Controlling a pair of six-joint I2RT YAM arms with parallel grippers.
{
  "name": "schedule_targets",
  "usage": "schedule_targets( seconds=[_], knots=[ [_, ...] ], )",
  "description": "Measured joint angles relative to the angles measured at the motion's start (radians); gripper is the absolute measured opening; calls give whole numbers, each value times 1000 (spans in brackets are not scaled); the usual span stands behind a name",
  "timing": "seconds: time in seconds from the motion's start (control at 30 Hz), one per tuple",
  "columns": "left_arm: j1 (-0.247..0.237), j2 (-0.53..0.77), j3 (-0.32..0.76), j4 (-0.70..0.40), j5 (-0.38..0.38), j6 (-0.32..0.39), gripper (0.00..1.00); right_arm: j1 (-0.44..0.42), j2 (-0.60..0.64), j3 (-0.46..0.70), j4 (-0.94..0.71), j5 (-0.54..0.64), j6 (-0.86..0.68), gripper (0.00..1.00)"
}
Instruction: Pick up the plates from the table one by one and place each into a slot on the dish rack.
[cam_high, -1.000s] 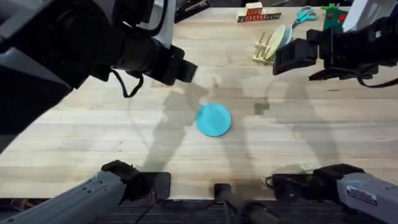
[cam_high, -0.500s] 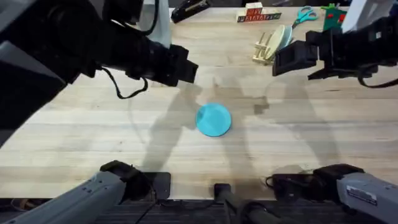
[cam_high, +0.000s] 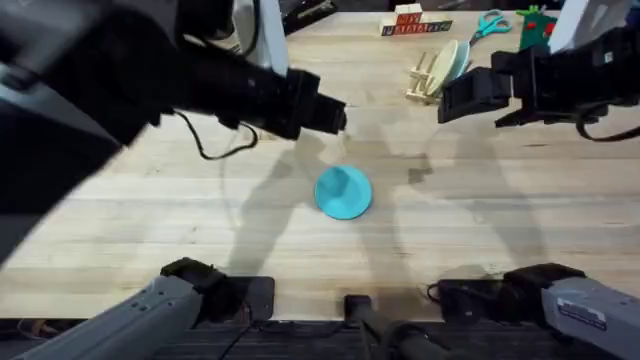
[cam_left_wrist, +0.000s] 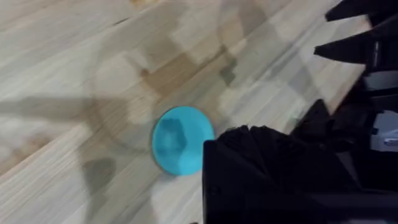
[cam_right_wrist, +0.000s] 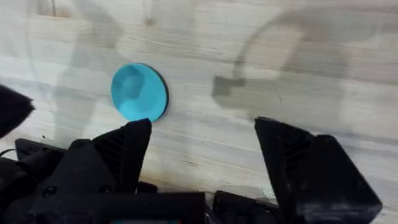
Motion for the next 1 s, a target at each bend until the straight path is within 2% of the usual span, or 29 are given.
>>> schedule_targets(
  seconds=[0.13, 0.33, 0.47, 0.8, 1.0],
  knots=[
    [25, -35, -141, 145, 101, -36, 44, 0, 0, 0, 0, 0, -4, 996],
    [101, -54, -293, 195, 210, -57, 43, 0, 0, 0, 0, 0, -4, 996],
    [137, -54, -389, 225, 242, -56, 43, 0, 0, 0, 0, 0, -4, 996],
    [221, -46, -596, 410, 282, -60, 42, 0, 0, 0, 0, 0, -4, 996],
    [221, 114, -609, 517, 319, -61, 42, 0, 0, 0, 0, 0, -4, 996]
  ],
)
